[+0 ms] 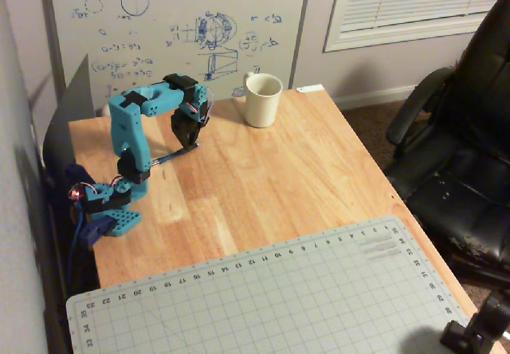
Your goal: Touch the pen.
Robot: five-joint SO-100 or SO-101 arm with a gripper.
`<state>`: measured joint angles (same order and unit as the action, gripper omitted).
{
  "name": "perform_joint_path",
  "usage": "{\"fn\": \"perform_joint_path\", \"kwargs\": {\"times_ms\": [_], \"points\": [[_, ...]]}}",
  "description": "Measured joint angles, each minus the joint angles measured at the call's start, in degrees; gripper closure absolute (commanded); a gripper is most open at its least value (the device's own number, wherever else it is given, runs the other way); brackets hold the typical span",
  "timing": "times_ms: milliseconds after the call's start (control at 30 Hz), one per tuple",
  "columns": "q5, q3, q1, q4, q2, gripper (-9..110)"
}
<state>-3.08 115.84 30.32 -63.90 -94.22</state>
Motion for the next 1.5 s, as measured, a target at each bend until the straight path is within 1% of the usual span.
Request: {"fn": "perform_joint_path", "kwargs": {"times_ms": [233, 533, 1500], "points": [[0.0, -0.18, 0.09, 0.0, 2.29, 101], [0.0, -0.35, 2.64, 0.0, 2.9, 101], [0.0, -0.35, 2.64, 0.0, 5.45, 101]]}}
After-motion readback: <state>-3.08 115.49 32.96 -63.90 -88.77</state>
